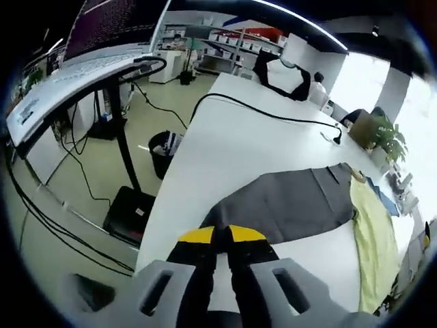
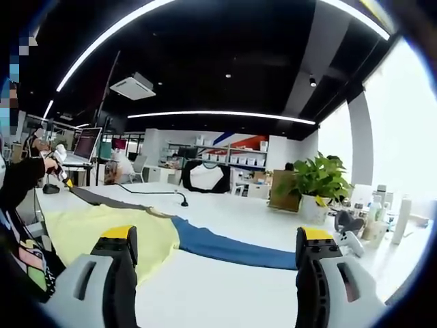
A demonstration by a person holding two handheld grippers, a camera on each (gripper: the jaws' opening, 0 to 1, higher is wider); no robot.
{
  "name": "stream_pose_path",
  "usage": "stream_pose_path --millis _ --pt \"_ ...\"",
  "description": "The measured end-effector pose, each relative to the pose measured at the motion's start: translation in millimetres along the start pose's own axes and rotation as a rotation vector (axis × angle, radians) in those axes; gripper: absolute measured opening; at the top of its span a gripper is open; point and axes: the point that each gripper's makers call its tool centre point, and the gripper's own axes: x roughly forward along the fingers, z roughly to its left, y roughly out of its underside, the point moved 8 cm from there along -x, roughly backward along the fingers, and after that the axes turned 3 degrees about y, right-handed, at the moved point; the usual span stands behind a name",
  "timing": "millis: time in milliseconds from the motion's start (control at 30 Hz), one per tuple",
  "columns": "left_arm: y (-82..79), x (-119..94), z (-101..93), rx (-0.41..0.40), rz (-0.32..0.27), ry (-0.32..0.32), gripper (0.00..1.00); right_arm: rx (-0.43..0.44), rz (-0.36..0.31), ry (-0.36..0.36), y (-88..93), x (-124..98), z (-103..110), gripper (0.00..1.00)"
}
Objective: Fold the garment on the visible template until the final outline fits inside the template.
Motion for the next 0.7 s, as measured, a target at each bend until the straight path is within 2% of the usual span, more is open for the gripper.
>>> stream_pose_path --millis 133,200,367,467,633,700 --pt "-11.4 -6.8 -6.5 0.010 -0.076 -0.002 0.05 0.001 0.011 -0.007 2.5 1.6 2.1 0.99" --pt "-16.8 -10.1 -9.6 0.076 -0.086 -0.011 0.05 0.001 0.014 -0.011 3.1 2.0 2.7 0.99" --pt "-40.2 -14.7 -11.4 0.071 -0.148 0.018 0.05 0.003 0.018 -0.011 4.3 1.6 2.0 0.99" --pt "-51.9 -17.5 -16.6 0.101 -0.184 0.032 0.05 -0.049 0.047 -0.014 6.1 0.8 2.3 0.99" --pt "-68.2 -20.6 -26.9 0.128 -0.212 0.046 0.05 -0.073 0.051 -0.014 5.0 0.7 3.0 0.99" --pt "-68.8 -24.2 -35.0 0.151 -0.211 0.061 0.05 -0.103 0.074 -0.011 5.0 0.3 2.4 0.99"
